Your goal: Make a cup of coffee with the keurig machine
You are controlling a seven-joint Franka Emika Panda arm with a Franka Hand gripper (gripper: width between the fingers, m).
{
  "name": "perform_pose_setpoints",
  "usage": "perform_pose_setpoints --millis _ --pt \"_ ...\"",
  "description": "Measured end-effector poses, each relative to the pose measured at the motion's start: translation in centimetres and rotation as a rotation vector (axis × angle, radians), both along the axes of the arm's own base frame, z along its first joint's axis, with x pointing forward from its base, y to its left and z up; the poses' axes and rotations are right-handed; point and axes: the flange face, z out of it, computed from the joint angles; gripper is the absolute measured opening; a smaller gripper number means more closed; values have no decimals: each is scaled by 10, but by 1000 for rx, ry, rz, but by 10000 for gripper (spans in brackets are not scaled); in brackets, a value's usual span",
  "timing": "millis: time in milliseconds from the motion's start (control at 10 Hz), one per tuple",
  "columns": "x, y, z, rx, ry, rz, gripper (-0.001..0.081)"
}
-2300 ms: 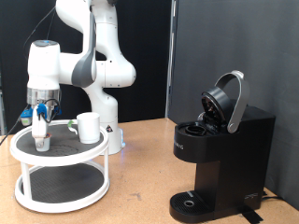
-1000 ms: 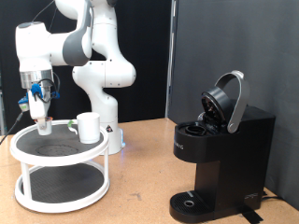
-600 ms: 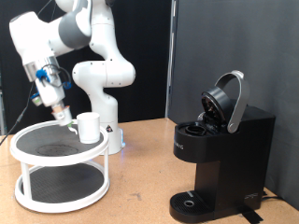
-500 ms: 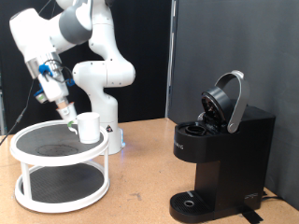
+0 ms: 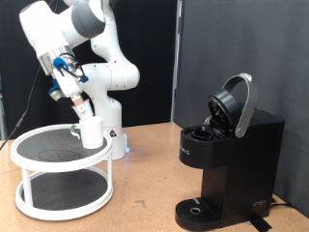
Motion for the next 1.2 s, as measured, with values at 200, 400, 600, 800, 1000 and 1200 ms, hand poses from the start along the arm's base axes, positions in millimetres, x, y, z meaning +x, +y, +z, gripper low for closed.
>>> perform_pose_setpoints --millis 200,400,600,800,1000,1200 --pt "15 25 14 173 -6 62 317" --pt "32 48 30 270 -11 115 317" --pt "48 69 44 276 -33 127 317" --pt "52 75 47 262 -33 115 317" --pt "56 80 50 317 -48 95 317" --pt "71 98 57 357 -29 113 317"
